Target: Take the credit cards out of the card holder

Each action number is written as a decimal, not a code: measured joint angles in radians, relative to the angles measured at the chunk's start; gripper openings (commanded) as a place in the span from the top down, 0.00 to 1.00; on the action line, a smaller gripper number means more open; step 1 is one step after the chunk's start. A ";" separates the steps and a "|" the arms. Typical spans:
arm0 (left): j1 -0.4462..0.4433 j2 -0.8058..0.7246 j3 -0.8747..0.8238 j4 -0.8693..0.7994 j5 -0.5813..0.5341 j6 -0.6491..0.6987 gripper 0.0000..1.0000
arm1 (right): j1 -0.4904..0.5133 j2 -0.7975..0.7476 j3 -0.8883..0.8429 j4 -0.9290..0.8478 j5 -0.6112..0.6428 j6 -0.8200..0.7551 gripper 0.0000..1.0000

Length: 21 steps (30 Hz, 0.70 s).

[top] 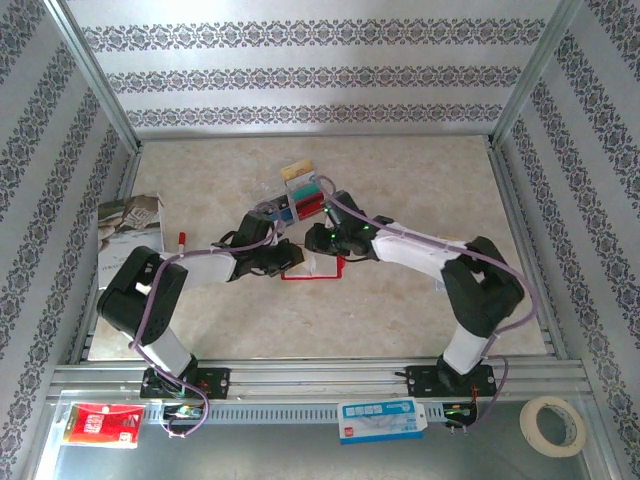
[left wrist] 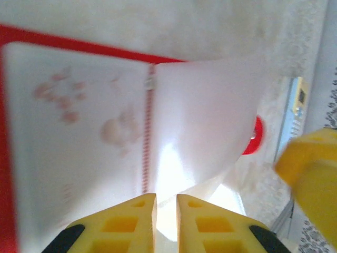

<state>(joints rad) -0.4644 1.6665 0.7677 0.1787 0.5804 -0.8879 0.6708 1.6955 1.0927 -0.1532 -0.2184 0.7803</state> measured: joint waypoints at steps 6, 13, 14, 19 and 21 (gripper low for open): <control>-0.038 0.080 0.061 0.046 0.034 -0.008 0.78 | -0.042 -0.133 -0.111 0.046 0.060 0.033 0.72; -0.071 0.119 0.112 0.077 0.056 -0.019 0.70 | -0.074 -0.179 -0.188 0.047 0.105 0.055 0.70; -0.071 0.118 0.112 0.092 0.057 -0.026 0.68 | -0.074 -0.184 -0.193 0.048 0.108 0.057 0.70; -0.069 0.080 0.112 0.117 0.067 -0.045 0.63 | -0.073 -0.210 -0.201 0.059 0.114 0.059 0.69; -0.063 0.050 0.112 0.121 0.071 -0.044 0.62 | -0.073 -0.212 -0.201 0.064 0.117 0.059 0.69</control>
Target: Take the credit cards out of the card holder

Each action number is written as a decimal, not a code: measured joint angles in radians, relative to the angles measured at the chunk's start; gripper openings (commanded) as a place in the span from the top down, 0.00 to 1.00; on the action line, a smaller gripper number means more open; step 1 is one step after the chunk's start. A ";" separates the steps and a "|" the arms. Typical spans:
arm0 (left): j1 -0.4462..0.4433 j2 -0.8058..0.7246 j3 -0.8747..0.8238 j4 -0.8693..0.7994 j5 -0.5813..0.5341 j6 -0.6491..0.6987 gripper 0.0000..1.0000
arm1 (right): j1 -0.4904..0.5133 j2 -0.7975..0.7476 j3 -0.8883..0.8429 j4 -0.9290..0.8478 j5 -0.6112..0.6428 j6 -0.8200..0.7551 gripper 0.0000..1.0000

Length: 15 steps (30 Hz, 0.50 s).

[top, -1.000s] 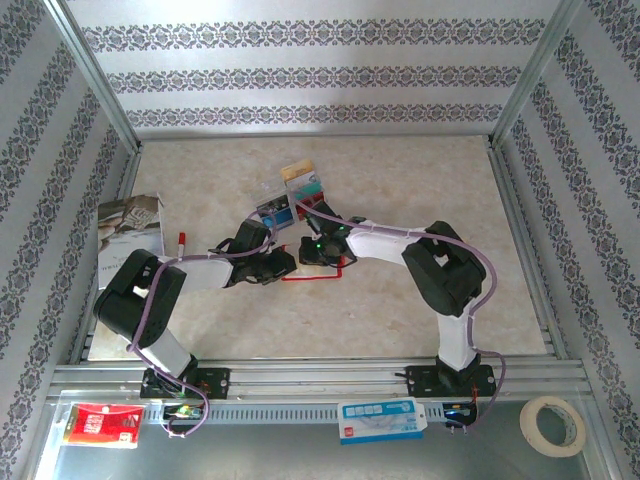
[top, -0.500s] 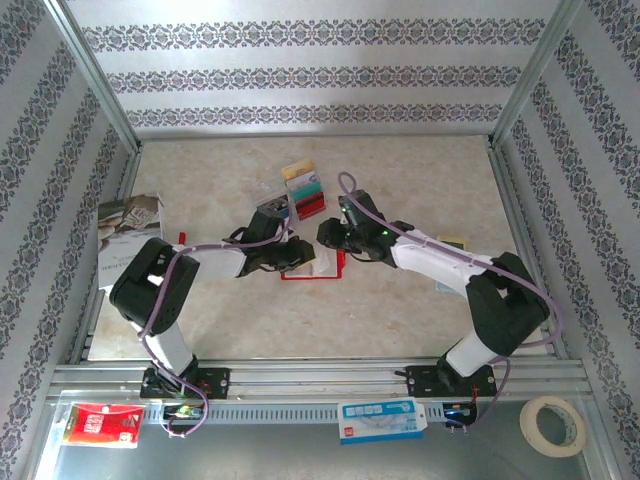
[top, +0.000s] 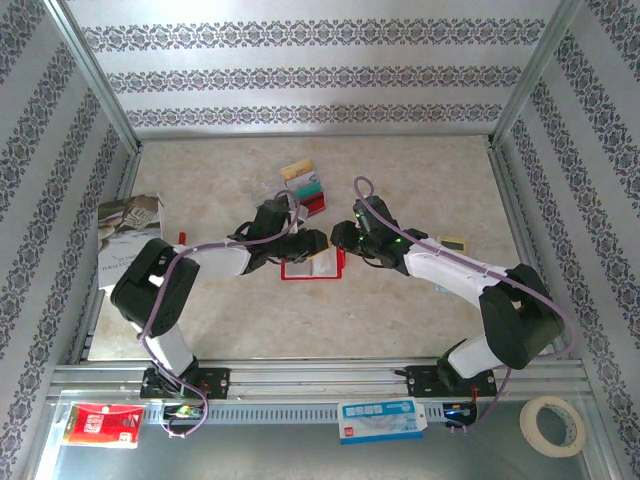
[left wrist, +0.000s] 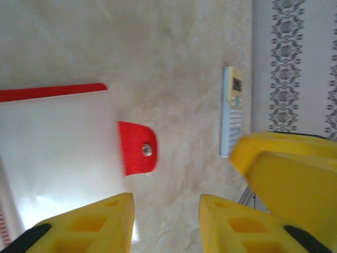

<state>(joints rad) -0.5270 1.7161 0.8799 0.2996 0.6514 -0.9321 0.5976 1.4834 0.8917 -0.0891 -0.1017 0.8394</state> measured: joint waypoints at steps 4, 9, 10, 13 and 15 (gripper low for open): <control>0.030 -0.048 -0.002 0.000 -0.003 0.008 0.60 | 0.001 0.000 0.001 0.004 0.000 0.000 0.69; 0.067 -0.055 -0.023 -0.025 -0.055 0.031 0.58 | 0.009 0.001 0.003 0.005 0.001 0.000 0.69; 0.068 -0.050 -0.023 -0.034 -0.061 0.036 0.62 | 0.010 0.002 0.003 0.005 0.000 0.000 0.69; 0.063 -0.010 -0.021 -0.045 -0.069 0.053 0.74 | 0.014 0.005 0.003 0.005 0.000 0.000 0.70; 0.055 0.030 -0.010 -0.062 -0.072 0.064 0.81 | 0.014 0.006 0.003 0.005 0.001 -0.001 0.71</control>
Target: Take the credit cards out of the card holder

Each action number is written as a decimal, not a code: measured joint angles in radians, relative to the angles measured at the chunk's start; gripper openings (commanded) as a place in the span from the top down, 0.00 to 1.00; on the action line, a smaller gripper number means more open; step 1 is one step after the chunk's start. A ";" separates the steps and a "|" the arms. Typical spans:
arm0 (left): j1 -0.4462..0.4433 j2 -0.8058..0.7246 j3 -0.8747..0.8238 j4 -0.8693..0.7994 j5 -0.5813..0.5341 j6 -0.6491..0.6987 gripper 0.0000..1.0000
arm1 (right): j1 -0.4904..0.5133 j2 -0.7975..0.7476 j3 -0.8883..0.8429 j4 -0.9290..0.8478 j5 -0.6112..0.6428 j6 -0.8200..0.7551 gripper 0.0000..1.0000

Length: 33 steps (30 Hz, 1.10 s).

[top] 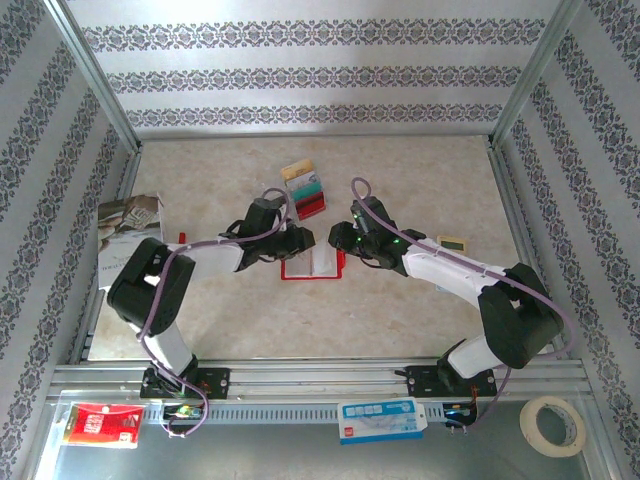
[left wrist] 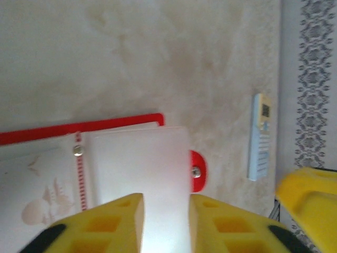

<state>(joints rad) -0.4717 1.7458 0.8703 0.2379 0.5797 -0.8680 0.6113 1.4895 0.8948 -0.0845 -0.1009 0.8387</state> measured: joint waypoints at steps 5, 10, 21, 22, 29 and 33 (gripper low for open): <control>-0.042 0.101 0.088 -0.070 -0.018 0.042 0.85 | 0.000 0.000 0.006 0.000 0.000 0.000 0.71; -0.085 0.161 0.159 -0.143 -0.043 0.088 0.85 | 0.000 0.000 0.006 0.000 0.000 0.000 0.71; -0.060 0.121 0.165 -0.200 -0.001 0.104 0.67 | 0.000 0.000 0.007 -0.003 0.011 -0.003 0.70; -0.042 0.091 0.154 -0.198 0.006 0.098 0.67 | 0.002 0.000 0.008 -0.006 0.014 -0.004 0.69; 0.146 -0.148 0.049 -0.178 -0.024 0.078 0.56 | 0.069 0.076 0.099 -0.061 0.032 -0.052 0.57; 0.230 -0.251 -0.026 -0.201 -0.077 0.085 0.48 | 0.135 0.202 0.233 -0.129 0.051 -0.098 0.43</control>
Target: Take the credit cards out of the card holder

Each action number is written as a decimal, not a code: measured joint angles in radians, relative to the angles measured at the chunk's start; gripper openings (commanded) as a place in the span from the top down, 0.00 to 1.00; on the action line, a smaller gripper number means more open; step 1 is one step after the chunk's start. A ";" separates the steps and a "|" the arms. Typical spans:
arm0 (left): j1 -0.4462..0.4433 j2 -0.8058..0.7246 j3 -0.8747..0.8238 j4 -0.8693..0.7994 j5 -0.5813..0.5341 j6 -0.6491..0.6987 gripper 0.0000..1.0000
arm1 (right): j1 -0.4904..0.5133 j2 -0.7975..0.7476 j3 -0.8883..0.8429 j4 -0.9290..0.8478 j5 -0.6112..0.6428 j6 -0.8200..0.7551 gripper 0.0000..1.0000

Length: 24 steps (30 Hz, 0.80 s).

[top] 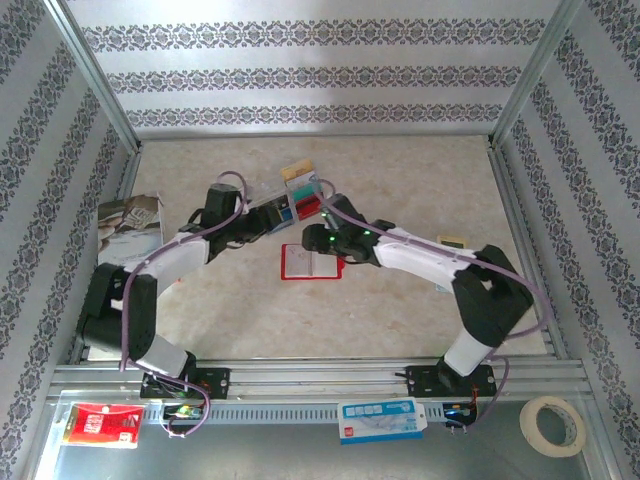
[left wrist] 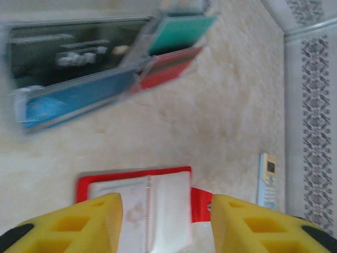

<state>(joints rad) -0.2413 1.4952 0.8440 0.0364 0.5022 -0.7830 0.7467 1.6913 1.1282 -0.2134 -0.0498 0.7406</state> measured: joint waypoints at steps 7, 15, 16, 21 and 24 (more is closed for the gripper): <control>0.084 -0.113 -0.088 -0.099 -0.089 0.029 0.38 | 0.076 0.184 0.186 -0.171 0.082 -0.068 0.38; 0.113 -0.146 -0.126 -0.112 -0.089 0.076 0.31 | 0.083 0.313 0.325 -0.357 0.166 -0.118 0.39; 0.113 -0.146 -0.128 -0.112 -0.077 0.084 0.31 | 0.083 0.325 0.340 -0.377 0.174 -0.121 0.40; 0.113 -0.137 -0.129 -0.111 -0.038 0.110 0.31 | 0.083 0.366 0.372 -0.441 0.185 -0.141 0.40; 0.113 -0.115 -0.129 -0.111 -0.026 0.118 0.31 | 0.083 0.391 0.386 -0.464 0.184 -0.146 0.41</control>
<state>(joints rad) -0.1287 1.3800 0.7155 -0.0746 0.4759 -0.6647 0.8295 2.0823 1.5143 -0.6773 0.1345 0.5949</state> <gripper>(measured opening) 0.692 0.594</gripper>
